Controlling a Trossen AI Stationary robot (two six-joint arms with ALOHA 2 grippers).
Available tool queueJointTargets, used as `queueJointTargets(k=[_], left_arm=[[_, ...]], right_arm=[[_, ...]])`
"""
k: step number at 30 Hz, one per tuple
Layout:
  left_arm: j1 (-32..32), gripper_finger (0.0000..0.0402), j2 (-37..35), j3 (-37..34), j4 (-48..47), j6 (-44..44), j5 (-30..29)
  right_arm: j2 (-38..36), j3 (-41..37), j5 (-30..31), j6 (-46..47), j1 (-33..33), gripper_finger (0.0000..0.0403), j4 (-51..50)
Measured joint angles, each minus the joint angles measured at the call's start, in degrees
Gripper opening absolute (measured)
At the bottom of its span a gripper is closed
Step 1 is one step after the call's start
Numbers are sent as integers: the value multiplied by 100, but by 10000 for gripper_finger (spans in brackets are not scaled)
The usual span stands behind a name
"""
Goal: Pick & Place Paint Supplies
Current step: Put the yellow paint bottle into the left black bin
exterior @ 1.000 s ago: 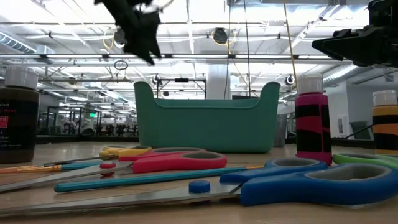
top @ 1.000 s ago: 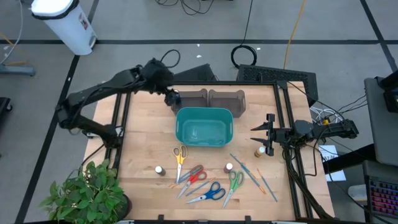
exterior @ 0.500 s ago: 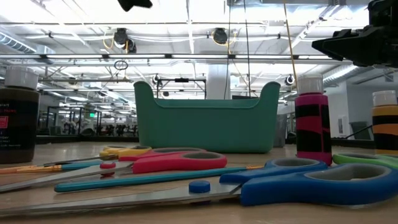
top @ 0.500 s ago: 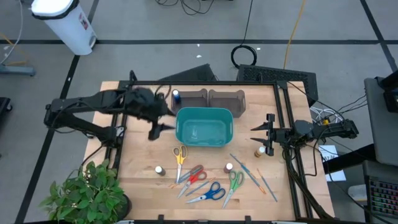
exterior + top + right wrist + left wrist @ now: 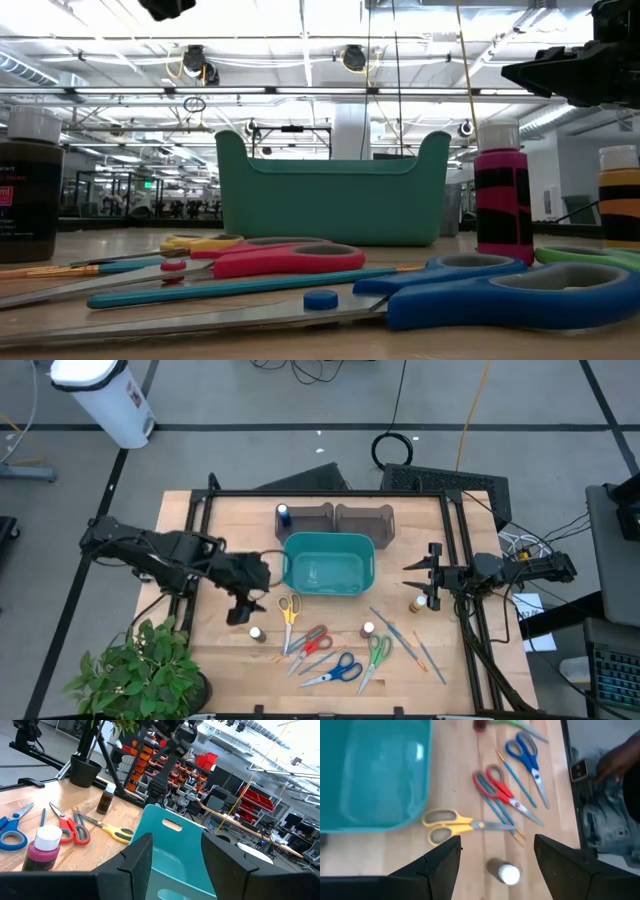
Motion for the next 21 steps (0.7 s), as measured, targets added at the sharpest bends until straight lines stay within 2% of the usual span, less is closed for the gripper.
queueJointTargets(k=[9, 14, 21], left_arm=[[-239, 255, 367, -1, 489, 7, -296], [-148, 255, 486, 1, 1060, 347, -302], [140, 255, 432, 113, 1187, 749, -312]], right_arm=[[0, 2, 0, 0, 1, 160, 0], [1, 1, 0, 0, 0, 160, 0], [0, 2, 0, 0, 0, 160, 0]])
